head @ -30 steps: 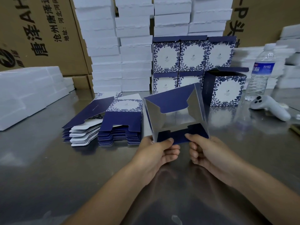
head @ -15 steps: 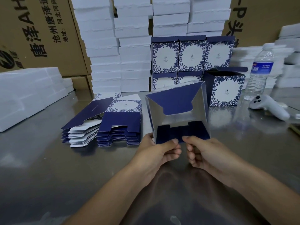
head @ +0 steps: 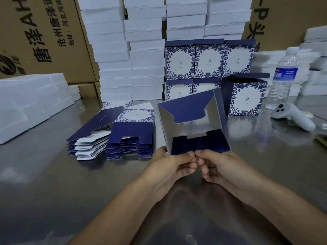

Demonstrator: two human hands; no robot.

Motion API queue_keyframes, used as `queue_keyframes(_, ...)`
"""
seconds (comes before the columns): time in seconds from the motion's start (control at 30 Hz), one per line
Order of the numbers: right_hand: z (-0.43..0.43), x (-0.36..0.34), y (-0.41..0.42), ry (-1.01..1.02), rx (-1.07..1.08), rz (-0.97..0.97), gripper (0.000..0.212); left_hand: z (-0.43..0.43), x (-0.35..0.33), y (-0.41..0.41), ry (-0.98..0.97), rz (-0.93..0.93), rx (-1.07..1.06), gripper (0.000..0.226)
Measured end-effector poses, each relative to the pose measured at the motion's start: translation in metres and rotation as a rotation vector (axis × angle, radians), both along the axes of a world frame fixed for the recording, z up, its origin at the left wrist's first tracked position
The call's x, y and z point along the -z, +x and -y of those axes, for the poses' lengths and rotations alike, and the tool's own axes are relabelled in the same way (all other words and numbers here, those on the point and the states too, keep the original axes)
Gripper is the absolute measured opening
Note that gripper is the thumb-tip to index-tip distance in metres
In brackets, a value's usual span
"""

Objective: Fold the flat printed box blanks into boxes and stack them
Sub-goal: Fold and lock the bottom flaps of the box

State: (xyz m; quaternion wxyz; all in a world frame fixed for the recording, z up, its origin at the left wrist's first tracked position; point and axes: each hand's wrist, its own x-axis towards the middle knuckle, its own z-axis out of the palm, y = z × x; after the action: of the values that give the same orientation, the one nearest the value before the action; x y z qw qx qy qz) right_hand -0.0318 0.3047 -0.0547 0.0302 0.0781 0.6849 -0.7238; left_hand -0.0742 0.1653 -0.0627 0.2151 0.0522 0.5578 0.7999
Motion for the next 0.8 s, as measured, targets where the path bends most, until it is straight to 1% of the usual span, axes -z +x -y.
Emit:
queue_keyframes(0.13, -0.003, -0.001, -0.002, -0.049, -0.029, 0.020, 0.042, 0.002, -0.004, -0.002, -0.009, -0.009, -0.022, 0.045)
queue_keyframes(0.27, -0.006, 0.000, -0.005, -0.111, -0.009, 0.052, 0.042, 0.006, -0.004, -0.006, -0.030, -0.006, -0.047, 0.051)
queue_keyframes(0.33, -0.006, 0.001, -0.006, -0.114, -0.008, 0.055, 0.043, 0.006, -0.004, -0.004, -0.046, -0.008, -0.042, 0.048)
queue_keyframes(0.47, -0.009, 0.002, -0.007, -0.151, 0.003, 0.057, 0.043, 0.006, -0.006, -0.004, -0.069, -0.011, -0.043, 0.019)
queue_keyframes(0.5, -0.010, 0.002, -0.008, -0.163, 0.008, 0.061, 0.043, 0.006, -0.007, -0.005, -0.088, -0.011, -0.059, 0.014)
queue_keyframes(0.63, -0.012, 0.002, -0.008, -0.152, -0.004, 0.073, 0.042, 0.007, -0.006, -0.007, -0.155, -0.026, -0.094, 0.030)
queue_keyframes(0.8, -0.014, -0.002, -0.009, -0.194, 0.040, 0.127, 0.043, 0.010, -0.008, -0.011, -0.133, -0.017, -0.114, 0.035)
